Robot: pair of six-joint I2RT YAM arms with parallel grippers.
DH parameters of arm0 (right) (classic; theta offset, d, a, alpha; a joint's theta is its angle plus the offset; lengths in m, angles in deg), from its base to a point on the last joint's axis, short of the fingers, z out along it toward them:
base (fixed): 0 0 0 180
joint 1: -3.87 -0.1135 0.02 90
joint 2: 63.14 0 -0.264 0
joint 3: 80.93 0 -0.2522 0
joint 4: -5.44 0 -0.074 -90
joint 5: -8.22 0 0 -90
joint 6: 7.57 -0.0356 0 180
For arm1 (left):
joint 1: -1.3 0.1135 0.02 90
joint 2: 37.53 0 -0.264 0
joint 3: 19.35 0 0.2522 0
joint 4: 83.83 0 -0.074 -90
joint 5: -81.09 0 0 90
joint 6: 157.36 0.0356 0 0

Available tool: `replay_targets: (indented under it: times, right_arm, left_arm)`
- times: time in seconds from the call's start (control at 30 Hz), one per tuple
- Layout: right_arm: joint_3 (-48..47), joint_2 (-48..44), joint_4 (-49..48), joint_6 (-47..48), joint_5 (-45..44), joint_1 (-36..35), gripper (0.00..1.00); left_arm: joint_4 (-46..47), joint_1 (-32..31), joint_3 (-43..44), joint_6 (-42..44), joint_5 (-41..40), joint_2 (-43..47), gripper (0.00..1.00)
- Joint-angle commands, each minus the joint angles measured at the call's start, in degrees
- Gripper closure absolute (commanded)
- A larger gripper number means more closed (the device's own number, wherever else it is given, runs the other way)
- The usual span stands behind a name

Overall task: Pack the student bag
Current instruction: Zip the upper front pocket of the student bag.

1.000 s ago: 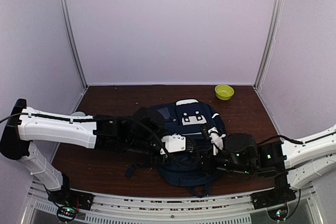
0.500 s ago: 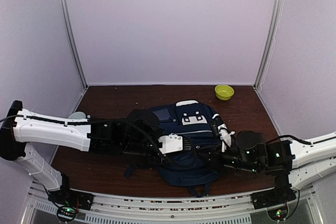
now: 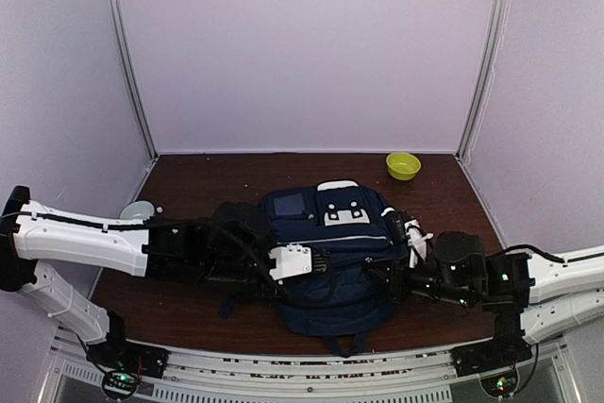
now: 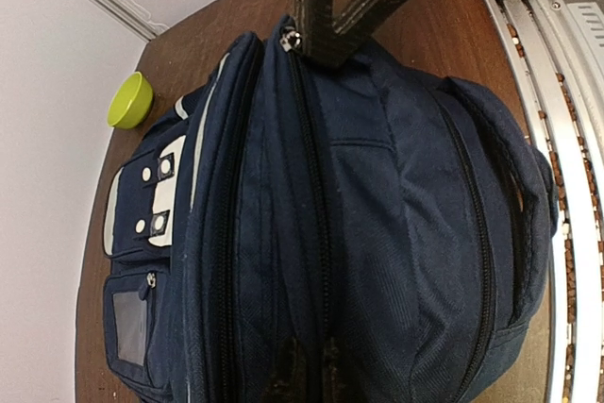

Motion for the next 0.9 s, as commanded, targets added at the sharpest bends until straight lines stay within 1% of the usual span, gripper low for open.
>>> replay_targets:
  times: [0.0, 0.3, 0.43, 0.53, 0.6, 0.7, 0.77, 0.87]
  right_arm:
    - [0.8, -2.5, -0.4, -0.2, -4.6, 2.8, 1.00]
    - [1.6, -3.4, 0.5, 0.5, -3.5, 4.0, 1.00]
    - [1.5, -6.1, 2.5, 0.6, -3.2, 4.0, 1.00]
    - [1.0, -9.7, 6.4, 0.1, -2.9, 3.9, 1.00]
    - [0.5, -12.1, 9.5, -0.2, -2.2, 3.9, 1.00]
    - [0.3, -15.2, 11.6, -0.9, -0.1, 4.0, 1.00]
    - [0.7, -16.3, 11.1, -2.1, 2.2, 3.9, 1.00]
    - [2.0, -16.4, 7.0, -3.5, 6.3, 3.6, 1.00]
  left_arm:
    - [-3.5, 1.1, -2.0, -1.6, -2.5, 3.1, 1.00]
    - [-3.1, 1.4, -3.6, -4.4, -2.7, 4.6, 1.00]
    - [-1.7, 1.4, -3.1, -5.5, -2.1, 2.8, 1.00]
    - [0.8, 1.8, -2.4, -5.7, -2.2, 1.0, 1.00]
    - [2.3, 2.8, -1.7, -5.7, -1.7, -0.3, 1.00]
    - [3.8, 5.5, -0.3, -5.6, -0.9, -2.8, 1.00]
    - [3.2, 7.1, 1.2, -5.5, -2.5, -4.8, 1.00]
    - [3.4, 8.8, 2.6, -5.3, -5.0, -7.0, 1.00]
